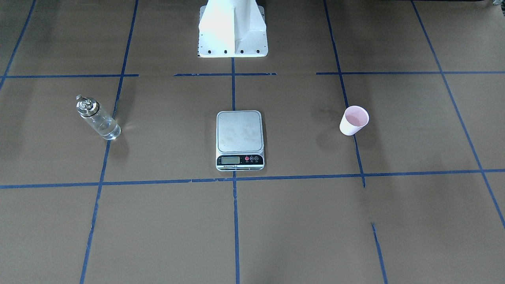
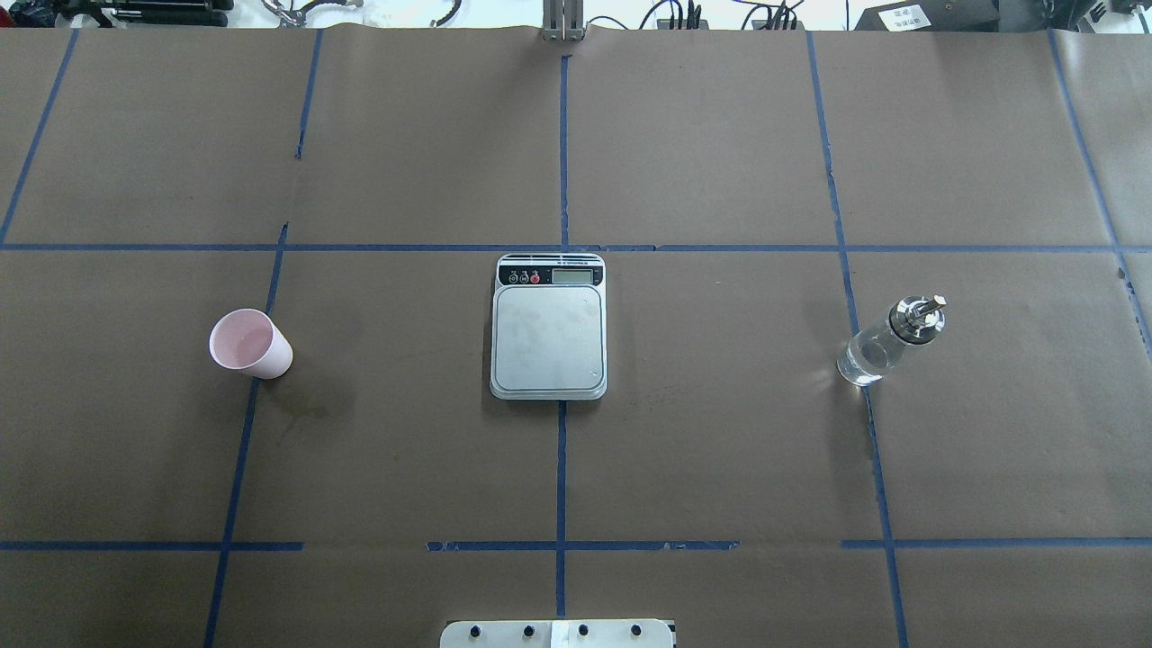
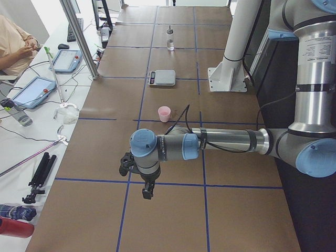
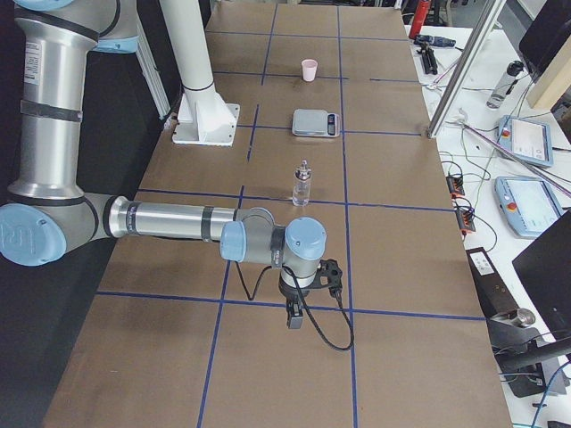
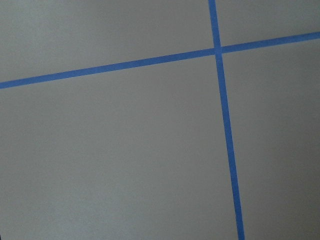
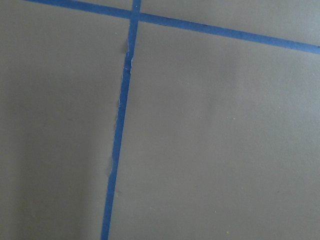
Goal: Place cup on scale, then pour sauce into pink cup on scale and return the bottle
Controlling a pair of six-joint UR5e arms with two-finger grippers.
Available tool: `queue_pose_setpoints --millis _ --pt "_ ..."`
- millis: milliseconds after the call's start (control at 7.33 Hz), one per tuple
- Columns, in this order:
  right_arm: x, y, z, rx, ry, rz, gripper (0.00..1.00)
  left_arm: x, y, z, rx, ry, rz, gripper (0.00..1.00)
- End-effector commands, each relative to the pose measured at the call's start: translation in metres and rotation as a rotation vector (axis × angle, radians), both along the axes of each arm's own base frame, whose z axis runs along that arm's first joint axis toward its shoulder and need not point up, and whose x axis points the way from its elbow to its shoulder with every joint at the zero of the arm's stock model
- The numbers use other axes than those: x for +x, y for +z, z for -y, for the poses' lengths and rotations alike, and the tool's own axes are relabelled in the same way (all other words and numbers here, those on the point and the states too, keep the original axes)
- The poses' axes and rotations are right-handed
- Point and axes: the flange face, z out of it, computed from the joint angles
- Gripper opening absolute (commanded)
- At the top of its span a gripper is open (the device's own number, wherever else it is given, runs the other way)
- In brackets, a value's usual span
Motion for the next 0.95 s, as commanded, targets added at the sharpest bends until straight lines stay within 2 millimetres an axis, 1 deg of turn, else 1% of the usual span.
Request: queue_pose_setpoints --millis 0,136,409,545,682,818 --pt "0.0 -0.002 0.0 0.002 0.0 0.002 1.0 0.001 -0.001 0.001 0.006 0.004 0.003 1.0" --pt "0.0 -0.005 0.002 0.013 -0.002 0.002 1.0 -0.003 -0.005 0.002 0.018 0.009 0.058 1.0" --pt "0.0 -0.028 0.006 0.062 -0.005 0.006 1.0 -0.004 -0.014 0.006 0.057 0.007 0.068 1.0" --pt "-0.001 -0.035 0.007 0.076 -0.004 0.008 1.0 -0.004 -0.01 0.007 0.082 0.005 0.069 1.0" --pt "-0.002 -0.04 0.008 0.083 -0.005 0.014 1.0 -0.004 -0.012 0.008 0.104 0.003 0.069 1.0" --pt "-0.008 -0.059 0.015 0.111 -0.004 0.065 1.0 -0.003 -0.024 0.012 0.145 0.005 0.058 1.0"
